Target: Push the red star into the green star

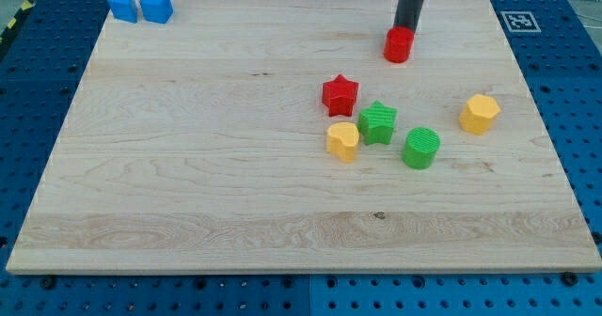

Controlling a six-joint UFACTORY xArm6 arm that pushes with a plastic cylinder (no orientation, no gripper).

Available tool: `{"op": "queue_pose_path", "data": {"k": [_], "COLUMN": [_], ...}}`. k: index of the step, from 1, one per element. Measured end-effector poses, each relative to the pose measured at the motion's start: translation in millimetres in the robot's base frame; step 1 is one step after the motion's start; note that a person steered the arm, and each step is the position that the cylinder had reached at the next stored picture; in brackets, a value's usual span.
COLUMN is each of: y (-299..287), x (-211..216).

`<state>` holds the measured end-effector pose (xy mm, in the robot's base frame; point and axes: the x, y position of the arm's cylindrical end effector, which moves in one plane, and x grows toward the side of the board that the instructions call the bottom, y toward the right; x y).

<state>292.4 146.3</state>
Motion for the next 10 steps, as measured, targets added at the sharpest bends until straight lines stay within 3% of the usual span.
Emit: {"op": "queue_pose_path", "data": {"k": [1, 5, 6, 8, 10], "y": [-8.2, -106.9, -107.9, -118.6, -109.7], "x": [10.8, -11.3, 2.9, 82.0, 104.1]}}
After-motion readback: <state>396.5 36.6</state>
